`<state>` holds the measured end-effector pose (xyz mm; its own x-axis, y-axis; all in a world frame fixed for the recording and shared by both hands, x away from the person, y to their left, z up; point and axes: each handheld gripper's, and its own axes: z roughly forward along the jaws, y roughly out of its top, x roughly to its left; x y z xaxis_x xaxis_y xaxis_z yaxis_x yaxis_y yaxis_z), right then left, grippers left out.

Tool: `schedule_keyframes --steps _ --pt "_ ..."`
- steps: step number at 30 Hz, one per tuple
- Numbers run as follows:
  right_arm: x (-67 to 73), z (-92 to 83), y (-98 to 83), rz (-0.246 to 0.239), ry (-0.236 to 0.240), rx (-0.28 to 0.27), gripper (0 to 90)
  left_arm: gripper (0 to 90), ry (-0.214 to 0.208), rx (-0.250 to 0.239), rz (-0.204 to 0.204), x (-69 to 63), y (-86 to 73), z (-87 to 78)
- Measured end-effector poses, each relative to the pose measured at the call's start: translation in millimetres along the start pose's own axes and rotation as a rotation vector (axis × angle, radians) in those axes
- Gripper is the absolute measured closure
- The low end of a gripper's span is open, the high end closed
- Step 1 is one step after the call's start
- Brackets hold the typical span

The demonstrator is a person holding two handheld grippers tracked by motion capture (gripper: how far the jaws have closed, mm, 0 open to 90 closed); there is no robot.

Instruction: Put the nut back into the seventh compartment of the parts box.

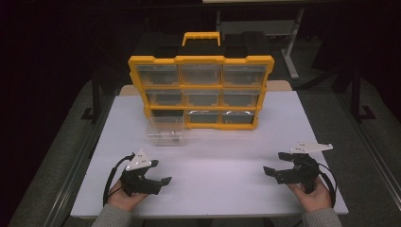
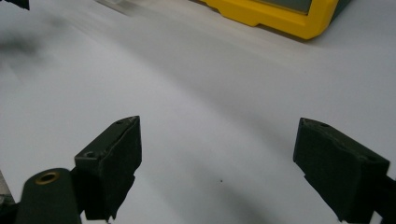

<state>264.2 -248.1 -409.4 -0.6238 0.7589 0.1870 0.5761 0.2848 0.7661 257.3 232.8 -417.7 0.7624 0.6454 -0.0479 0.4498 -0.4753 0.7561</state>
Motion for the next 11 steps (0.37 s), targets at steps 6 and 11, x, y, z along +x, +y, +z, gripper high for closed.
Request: schedule_keyframes --steps 6,11 --pt "1.0 -1.1 1.5 -0.017 -0.009 -0.03 14.5 20.4 0.0 -0.007 0.001 -0.4 0.2 -0.4" --pt "0.9 -1.7 1.6 -0.022 -0.013 -0.046 14.5 20.4 -0.003 -0.005 0.007 0.0 0.1 0.3"
